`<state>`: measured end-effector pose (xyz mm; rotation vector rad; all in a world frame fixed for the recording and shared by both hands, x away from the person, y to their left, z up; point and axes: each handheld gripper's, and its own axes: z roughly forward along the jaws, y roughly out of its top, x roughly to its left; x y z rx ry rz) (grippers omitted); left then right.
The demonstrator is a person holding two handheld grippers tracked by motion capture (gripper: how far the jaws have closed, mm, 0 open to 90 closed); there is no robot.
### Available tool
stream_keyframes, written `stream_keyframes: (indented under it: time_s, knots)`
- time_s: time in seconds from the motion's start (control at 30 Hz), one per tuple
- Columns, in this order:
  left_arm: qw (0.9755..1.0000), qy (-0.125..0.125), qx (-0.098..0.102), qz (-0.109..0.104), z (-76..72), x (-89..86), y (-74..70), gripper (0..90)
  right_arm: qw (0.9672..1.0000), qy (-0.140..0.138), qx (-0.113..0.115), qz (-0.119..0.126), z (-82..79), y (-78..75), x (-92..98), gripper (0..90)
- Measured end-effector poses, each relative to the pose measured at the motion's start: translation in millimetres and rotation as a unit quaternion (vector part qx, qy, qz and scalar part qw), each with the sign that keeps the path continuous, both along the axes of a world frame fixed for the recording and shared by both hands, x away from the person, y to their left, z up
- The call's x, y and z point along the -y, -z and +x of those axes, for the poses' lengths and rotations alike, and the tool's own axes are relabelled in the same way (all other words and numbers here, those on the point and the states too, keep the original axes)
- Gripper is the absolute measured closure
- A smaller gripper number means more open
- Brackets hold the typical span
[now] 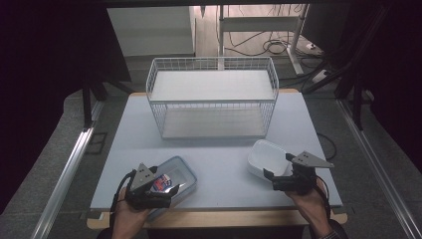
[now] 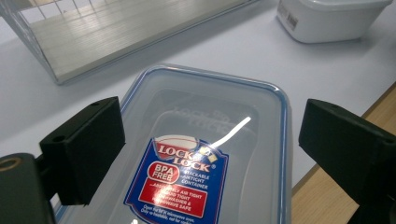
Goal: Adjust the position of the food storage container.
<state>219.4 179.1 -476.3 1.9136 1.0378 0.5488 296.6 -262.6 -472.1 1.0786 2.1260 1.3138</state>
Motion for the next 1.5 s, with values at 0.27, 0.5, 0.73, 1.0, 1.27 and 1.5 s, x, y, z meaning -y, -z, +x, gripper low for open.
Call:
stream_keyframes:
  time_s: [0.27,0.5,0.73,1.0,1.27,1.5]
  knots:
    - [0.9999,-0.003,-0.012,-0.007,0.9,-2.8,3.9,8.5,0.9995,-0.004,-0.025,-0.018,-1.2,-3.5,-2.2,7.6]
    - [0.9997,0.001,-0.024,-0.001,1.5,-2.9,4.7,9.0,0.9983,-0.016,-0.045,-0.034,0.2,-2.5,-2.7,18.2]
    - [0.9999,-0.005,-0.014,-0.008,-0.4,-5.2,1.5,9.1,0.9972,-0.026,-0.051,-0.048,4.2,-7.3,-10.9,40.5]
    - [0.9998,-0.007,-0.016,-0.012,-0.1,-7.3,1.3,9.2,0.9943,-0.059,-0.062,-0.064,28.4,-19.7,-28.6,69.2]
    - [0.9998,-0.011,-0.013,-0.009,-0.3,-8.8,1.7,9.2,0.9892,-0.101,-0.062,-0.087,49.8,-23.6,-63.7,89.4]
    - [0.9997,-0.017,-0.01,-0.013,-0.3,-13.1,1.8,9.2,0.9866,-0.092,-0.071,-0.114,71.0,-17.7,-83.5,89.7]
